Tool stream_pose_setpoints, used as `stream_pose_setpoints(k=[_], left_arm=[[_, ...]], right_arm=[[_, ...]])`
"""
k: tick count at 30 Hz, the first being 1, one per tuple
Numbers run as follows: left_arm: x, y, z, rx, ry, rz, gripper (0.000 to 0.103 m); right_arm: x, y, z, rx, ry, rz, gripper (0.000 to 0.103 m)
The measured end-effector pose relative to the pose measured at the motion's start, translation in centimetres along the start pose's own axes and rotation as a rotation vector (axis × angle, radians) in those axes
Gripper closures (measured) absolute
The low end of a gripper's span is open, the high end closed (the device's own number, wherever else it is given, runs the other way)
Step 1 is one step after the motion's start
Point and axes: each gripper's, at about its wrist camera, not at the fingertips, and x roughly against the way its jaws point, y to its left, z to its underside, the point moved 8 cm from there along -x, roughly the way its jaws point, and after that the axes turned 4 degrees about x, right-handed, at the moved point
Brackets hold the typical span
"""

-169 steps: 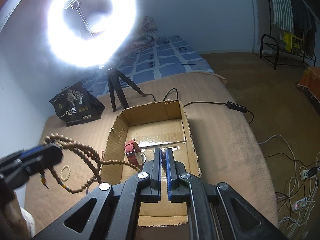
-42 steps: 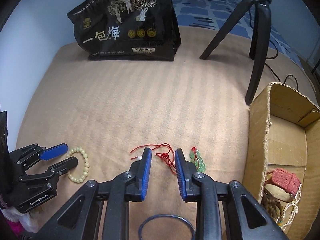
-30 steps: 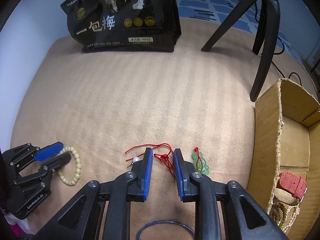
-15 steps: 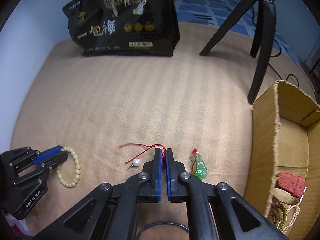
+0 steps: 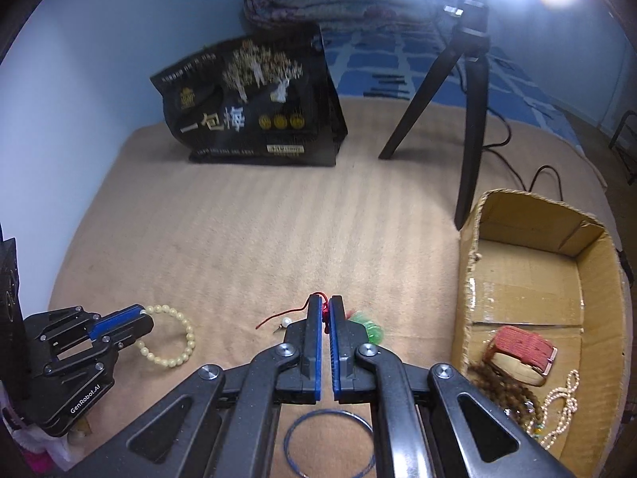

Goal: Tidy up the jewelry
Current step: 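Carry the bracelet in the left tool and the pendant in the right tool over the box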

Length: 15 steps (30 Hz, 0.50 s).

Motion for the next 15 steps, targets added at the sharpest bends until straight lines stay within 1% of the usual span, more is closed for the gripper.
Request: stream_pose_setpoints(k=[15], left_arm=[[5.4,-2.4,-1.5,0.009,-0.091,0.056,0.098]], right_arm=[[5.9,0.0,0.0,-0.032,-0.098,-0.035,0.103]])
